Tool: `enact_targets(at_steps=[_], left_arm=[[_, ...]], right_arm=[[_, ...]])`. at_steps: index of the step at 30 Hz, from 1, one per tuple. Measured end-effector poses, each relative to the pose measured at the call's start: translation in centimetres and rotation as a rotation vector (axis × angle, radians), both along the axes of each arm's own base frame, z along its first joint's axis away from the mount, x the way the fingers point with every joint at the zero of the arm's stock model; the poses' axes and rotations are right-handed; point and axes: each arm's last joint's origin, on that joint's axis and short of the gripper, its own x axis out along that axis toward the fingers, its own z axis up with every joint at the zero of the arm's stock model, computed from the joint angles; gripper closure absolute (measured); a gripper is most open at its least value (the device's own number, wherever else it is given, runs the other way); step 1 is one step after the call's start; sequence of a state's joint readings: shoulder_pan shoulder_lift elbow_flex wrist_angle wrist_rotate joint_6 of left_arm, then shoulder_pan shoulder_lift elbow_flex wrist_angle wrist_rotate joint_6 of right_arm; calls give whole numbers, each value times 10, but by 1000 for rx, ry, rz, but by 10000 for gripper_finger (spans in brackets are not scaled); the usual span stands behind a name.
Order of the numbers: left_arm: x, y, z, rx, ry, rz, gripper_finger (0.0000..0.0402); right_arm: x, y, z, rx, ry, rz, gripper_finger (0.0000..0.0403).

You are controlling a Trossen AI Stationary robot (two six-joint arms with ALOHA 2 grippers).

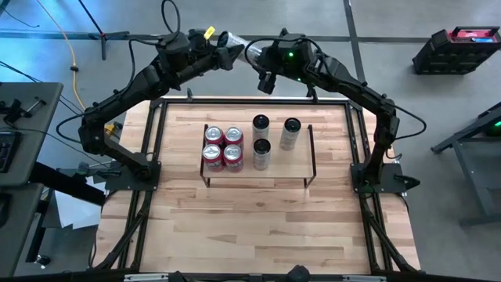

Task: Place canned beverage on shelf
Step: Put the white yellow soda can on the shelf aligned with the other white yellow soda can

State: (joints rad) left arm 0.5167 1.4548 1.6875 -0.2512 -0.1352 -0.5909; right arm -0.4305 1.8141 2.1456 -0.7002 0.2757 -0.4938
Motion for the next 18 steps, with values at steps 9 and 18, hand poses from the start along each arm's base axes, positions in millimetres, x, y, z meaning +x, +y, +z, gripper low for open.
enact_targets(at_steps=[9, 18], left_arm=[[-1, 0, 8, 87, -26, 8, 110], [7, -3, 11, 196, -34, -1, 110]], right_arm=[[5, 6, 6, 77, -143, -8, 149], [10, 9, 16, 194, -355, 29, 149]])
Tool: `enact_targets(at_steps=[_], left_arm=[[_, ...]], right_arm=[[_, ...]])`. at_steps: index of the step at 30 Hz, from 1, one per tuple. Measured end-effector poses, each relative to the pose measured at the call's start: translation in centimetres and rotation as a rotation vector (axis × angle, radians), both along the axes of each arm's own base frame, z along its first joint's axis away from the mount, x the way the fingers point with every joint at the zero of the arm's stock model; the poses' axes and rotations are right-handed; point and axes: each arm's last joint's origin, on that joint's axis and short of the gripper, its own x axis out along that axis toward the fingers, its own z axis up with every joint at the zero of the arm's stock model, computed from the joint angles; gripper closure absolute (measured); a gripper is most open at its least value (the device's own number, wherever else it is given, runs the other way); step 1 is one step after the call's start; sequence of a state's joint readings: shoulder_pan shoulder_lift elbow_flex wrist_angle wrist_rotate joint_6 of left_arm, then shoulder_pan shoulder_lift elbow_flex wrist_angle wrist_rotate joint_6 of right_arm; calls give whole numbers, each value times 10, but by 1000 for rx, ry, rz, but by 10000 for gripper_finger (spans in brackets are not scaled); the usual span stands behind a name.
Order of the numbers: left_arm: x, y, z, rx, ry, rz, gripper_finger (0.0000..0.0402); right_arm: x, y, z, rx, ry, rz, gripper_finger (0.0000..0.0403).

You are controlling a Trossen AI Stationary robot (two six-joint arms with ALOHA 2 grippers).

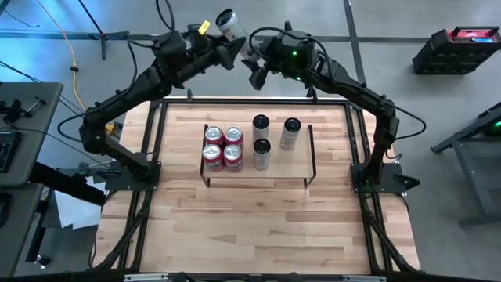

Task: Place canned beverage on shelf
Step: Put the white yellow soda can on the shelf aligned with the other white yellow soda can

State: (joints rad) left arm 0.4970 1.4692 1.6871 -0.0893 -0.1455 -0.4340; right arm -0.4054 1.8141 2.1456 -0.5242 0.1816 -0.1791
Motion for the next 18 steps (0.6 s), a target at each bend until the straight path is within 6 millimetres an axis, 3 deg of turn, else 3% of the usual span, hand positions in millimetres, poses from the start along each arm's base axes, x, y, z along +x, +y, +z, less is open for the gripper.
enact_targets(at_steps=[18], left_arm=[[9, -3, 4, 139, -17, 23, 110]], right_arm=[[4, 10, 7, -45, -41, 41, 149]])
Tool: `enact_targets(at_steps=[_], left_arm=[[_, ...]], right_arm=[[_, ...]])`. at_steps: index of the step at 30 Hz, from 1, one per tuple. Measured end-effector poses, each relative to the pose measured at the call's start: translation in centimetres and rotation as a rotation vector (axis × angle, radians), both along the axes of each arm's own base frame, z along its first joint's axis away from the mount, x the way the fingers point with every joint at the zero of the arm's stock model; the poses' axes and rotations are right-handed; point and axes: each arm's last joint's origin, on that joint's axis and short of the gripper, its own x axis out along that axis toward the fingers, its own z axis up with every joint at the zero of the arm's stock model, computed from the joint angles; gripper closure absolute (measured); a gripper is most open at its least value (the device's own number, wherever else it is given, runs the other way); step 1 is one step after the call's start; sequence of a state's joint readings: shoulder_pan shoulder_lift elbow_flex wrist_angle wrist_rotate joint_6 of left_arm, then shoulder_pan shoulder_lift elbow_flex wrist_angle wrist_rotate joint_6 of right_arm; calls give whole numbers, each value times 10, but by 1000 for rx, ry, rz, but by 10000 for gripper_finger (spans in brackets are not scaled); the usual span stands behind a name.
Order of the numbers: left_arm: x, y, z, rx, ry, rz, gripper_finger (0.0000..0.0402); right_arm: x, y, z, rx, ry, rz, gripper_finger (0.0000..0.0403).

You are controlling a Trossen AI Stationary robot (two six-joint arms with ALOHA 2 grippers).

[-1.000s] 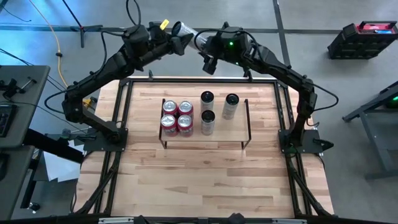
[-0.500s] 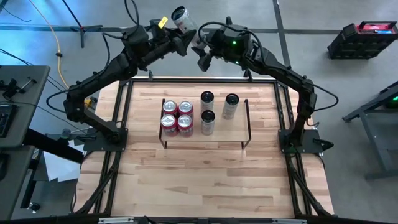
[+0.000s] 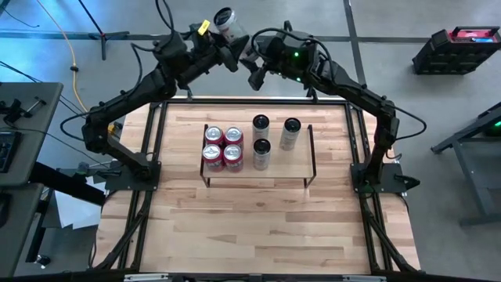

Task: Place canned beverage on shelf
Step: Put the white yellow soda can on the shelf aligned with the other white yellow soda can

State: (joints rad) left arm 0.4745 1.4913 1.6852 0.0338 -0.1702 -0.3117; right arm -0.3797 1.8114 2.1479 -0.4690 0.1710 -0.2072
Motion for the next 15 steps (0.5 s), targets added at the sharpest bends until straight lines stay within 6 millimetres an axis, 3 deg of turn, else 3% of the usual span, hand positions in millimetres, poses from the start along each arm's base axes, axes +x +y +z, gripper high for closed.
enact_targets(at_steps=[15], left_arm=[[0, 0, 2, 93, 44, 26, 110]], right_arm=[[1, 1, -1, 69, -33, 21, 149]])
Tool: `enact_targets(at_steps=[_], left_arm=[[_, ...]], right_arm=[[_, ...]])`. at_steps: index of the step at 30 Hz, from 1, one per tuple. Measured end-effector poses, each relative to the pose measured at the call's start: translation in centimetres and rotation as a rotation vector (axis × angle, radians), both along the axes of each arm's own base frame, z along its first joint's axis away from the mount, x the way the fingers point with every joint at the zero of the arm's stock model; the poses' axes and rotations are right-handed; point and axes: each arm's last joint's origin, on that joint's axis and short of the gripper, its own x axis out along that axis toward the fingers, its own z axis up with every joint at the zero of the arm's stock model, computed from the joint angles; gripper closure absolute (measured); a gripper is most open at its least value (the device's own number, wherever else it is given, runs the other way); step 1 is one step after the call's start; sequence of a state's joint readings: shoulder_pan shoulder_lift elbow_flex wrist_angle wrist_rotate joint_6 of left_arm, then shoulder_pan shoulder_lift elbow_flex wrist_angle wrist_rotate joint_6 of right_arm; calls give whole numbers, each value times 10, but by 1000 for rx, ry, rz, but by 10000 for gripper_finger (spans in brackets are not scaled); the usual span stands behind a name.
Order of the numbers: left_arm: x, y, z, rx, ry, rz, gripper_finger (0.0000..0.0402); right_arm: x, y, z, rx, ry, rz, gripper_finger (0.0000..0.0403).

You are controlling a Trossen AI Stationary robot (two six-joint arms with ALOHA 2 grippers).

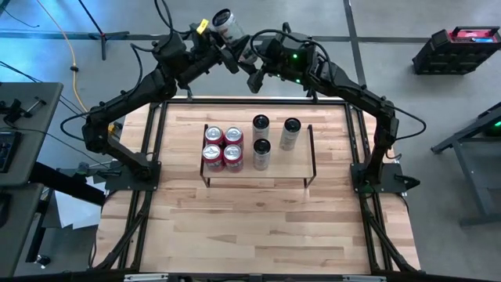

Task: Place canned beverage on shelf
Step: Put the white yellow soda can on the shelf aligned with the other white yellow soda can

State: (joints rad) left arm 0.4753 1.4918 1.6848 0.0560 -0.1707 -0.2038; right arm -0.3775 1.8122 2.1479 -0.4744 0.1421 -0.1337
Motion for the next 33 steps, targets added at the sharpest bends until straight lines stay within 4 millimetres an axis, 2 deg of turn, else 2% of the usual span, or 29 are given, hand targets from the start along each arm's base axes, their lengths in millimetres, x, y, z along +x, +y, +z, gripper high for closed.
enact_targets(at_steps=[18, 26, 33], left_arm=[[-1, 0, 3, 11, -23, 1, 111], [-1, 0, 3, 11, -23, -5, 137], [-1, 0, 2, 10, -21, -5, 140]], right_arm=[[0, -1, 0, 38, -22, -30, 149], [0, -1, 0, 38, -22, -29, 149], [0, -1, -1, 42, -17, -22, 146]])
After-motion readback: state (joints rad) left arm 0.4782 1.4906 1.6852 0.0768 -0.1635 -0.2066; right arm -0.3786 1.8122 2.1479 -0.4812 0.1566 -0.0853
